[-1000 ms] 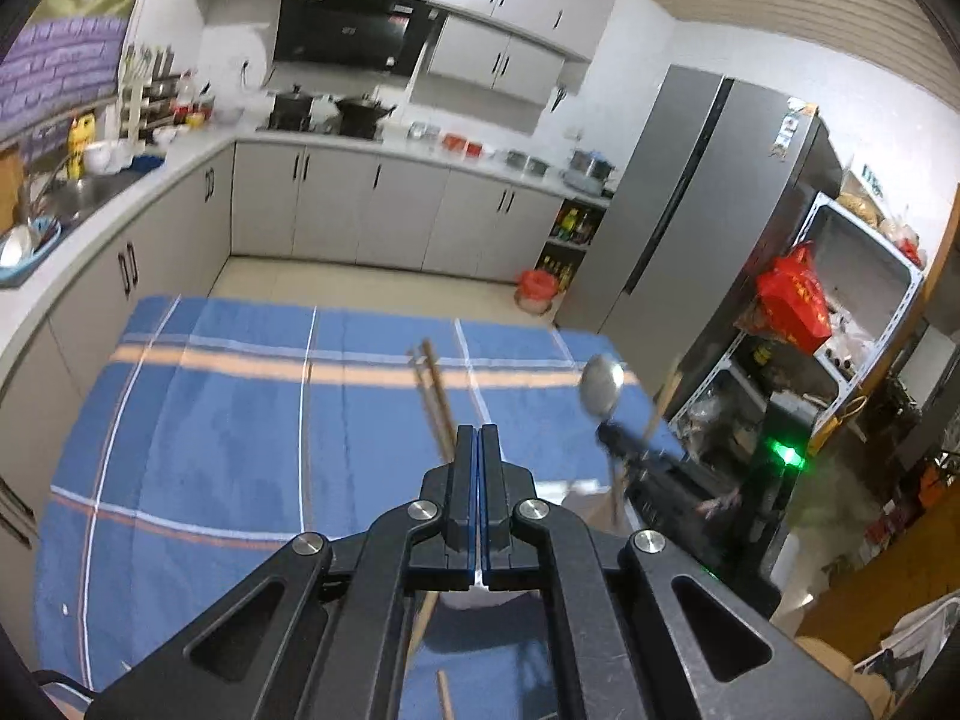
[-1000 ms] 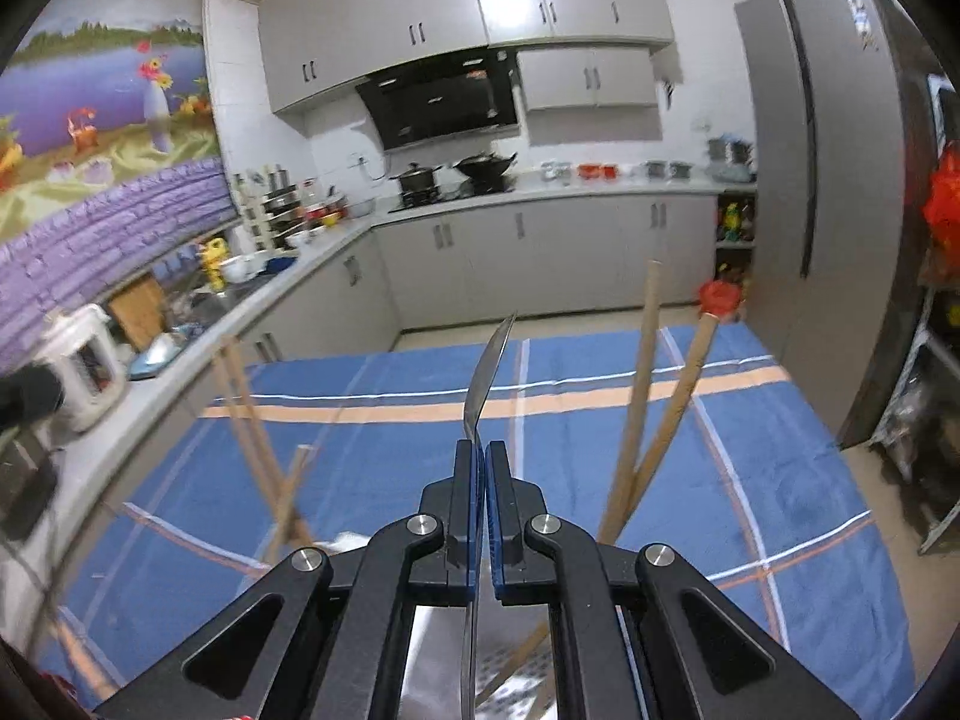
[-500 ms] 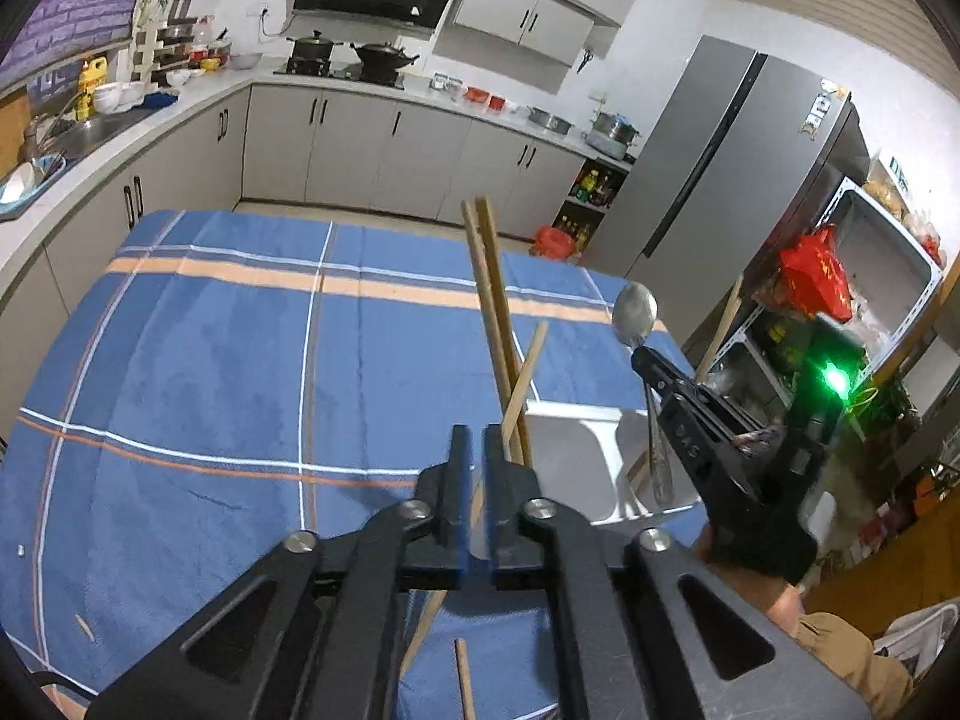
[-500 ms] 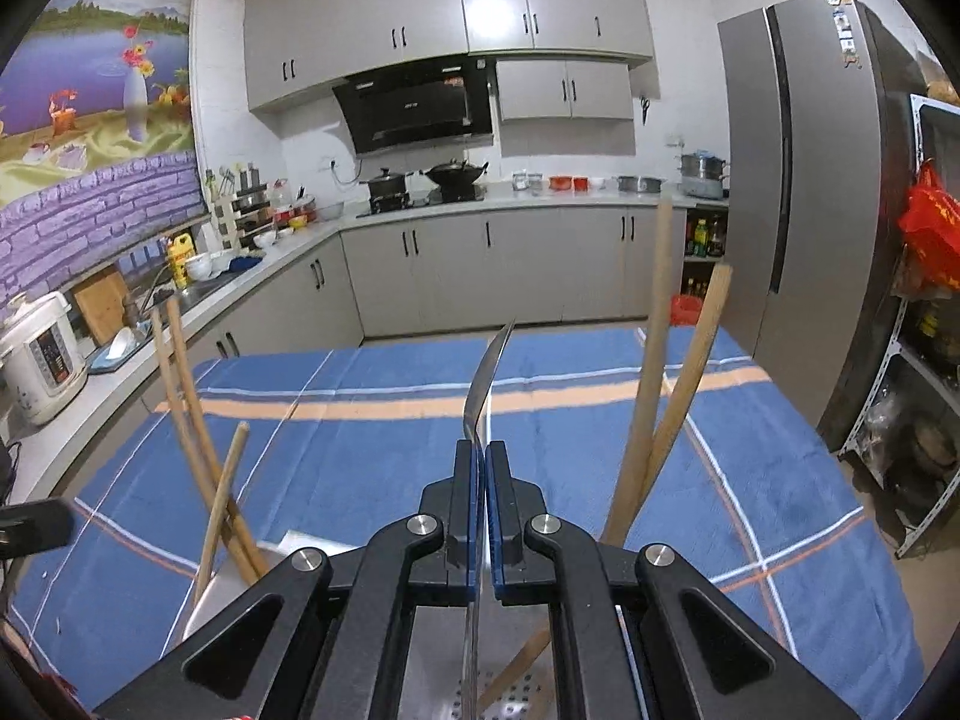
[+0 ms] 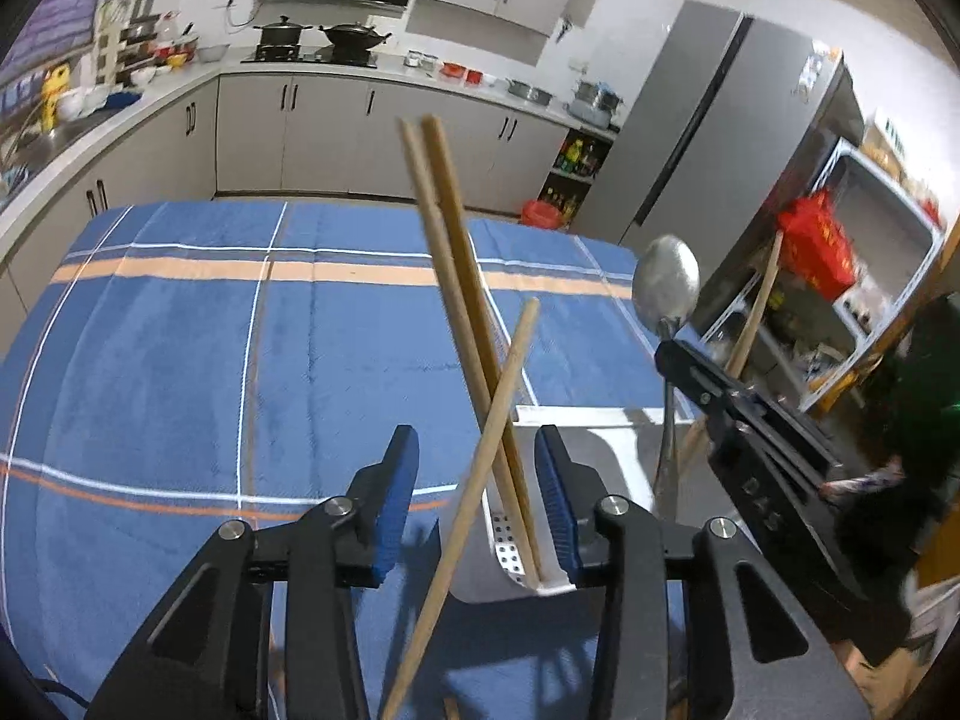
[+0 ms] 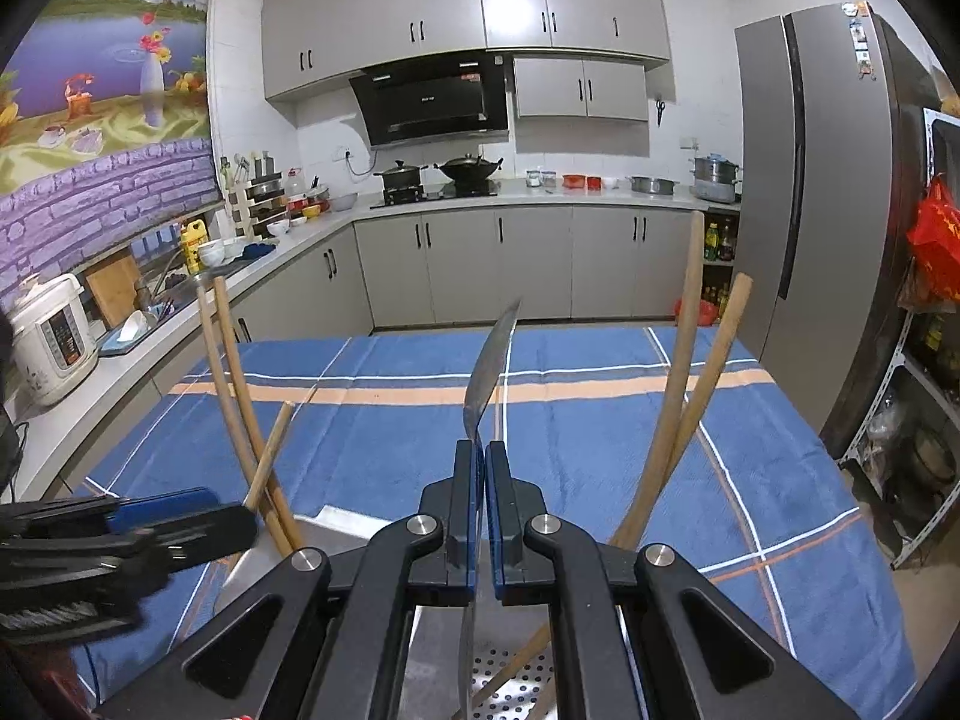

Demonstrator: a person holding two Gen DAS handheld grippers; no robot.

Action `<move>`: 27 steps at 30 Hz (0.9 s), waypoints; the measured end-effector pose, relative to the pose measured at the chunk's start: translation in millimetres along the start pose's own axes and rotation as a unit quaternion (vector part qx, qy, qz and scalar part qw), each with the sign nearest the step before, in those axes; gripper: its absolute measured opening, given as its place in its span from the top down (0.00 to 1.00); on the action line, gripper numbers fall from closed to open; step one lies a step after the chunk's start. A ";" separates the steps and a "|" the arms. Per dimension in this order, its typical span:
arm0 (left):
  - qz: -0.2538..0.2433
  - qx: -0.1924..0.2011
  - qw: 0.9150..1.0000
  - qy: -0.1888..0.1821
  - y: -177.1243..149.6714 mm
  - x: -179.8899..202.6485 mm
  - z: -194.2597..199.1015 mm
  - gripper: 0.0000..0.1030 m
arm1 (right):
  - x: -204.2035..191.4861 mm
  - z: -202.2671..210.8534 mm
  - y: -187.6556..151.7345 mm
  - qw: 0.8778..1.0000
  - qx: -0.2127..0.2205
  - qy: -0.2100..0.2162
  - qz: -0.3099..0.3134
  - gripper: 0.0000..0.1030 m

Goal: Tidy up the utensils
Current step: 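Lower the spoon and chopstick into the holder compartments with both tools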

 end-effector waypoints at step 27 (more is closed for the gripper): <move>0.048 0.081 0.995 -0.041 23.5 0.7 85.0 0.95 | 25.6 56.3 15.5 0.998 0.013 0.053 -0.040 0.92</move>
Point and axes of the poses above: each gripper's, at about its wrist camera, not at the fingertips, and z roughly against the way its jaws point, x to its right, y to its top, the point moved 5 cm from there along -z, roughly the way its jaws point, and after that the axes turned 6 degrees about z, right-handed, at the moved point
